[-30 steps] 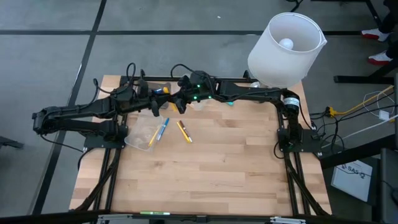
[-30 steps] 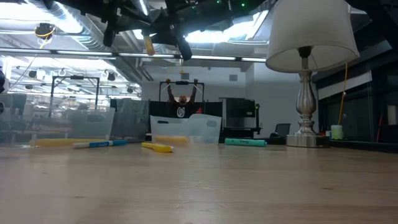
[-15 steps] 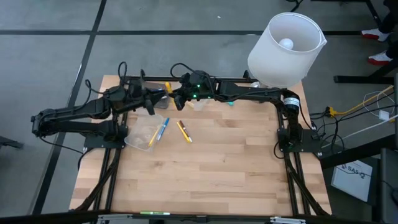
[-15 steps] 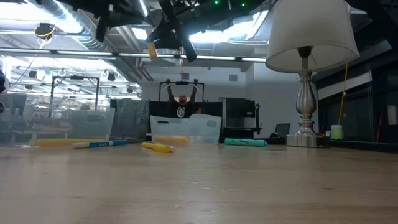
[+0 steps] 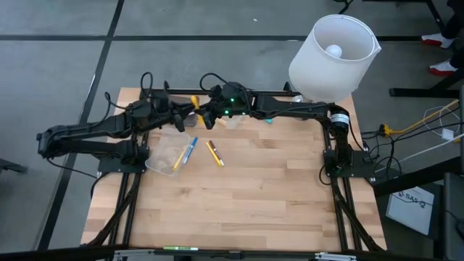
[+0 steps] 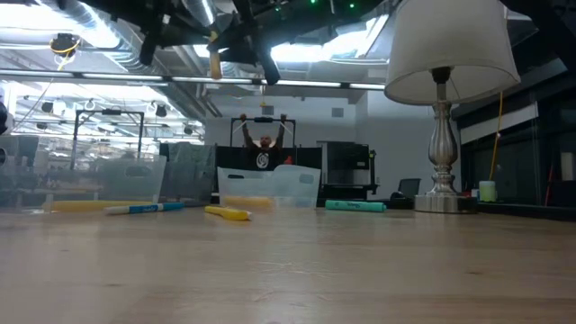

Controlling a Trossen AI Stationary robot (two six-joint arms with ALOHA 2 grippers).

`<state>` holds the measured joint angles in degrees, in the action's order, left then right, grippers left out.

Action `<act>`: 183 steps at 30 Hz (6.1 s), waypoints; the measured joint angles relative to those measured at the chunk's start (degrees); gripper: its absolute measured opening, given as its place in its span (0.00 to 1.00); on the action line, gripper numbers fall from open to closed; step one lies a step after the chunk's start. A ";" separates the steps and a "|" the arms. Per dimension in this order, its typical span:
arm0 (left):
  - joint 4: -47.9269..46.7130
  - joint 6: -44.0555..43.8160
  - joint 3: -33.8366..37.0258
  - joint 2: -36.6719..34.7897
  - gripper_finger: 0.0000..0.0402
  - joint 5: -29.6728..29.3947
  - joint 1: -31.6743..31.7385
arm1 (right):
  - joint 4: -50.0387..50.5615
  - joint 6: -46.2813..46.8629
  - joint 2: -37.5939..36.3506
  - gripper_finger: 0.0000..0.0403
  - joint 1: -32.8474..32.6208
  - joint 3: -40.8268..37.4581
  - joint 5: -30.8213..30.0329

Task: Pick & Place Markers
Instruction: Put the yellow highlighter into the top transparent bin

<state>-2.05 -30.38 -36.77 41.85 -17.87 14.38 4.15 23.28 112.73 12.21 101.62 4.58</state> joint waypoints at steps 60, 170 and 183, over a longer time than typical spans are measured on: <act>0.74 0.66 0.02 -0.18 0.15 2.33 1.04 | -3.01 -0.75 0.04 0.18 -0.43 0.03 1.70; -22.56 16.13 -24.41 26.53 0.15 16.11 13.52 | 57.55 -11.81 0.02 0.44 -4.23 0.01 -1.63; -21.72 15.60 -24.44 31.93 0.15 16.48 16.52 | 58.97 -14.57 0.02 0.44 -4.31 0.01 -5.09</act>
<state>-23.77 -14.79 -61.21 73.78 -1.39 30.89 63.12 8.71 112.75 7.90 101.62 -0.51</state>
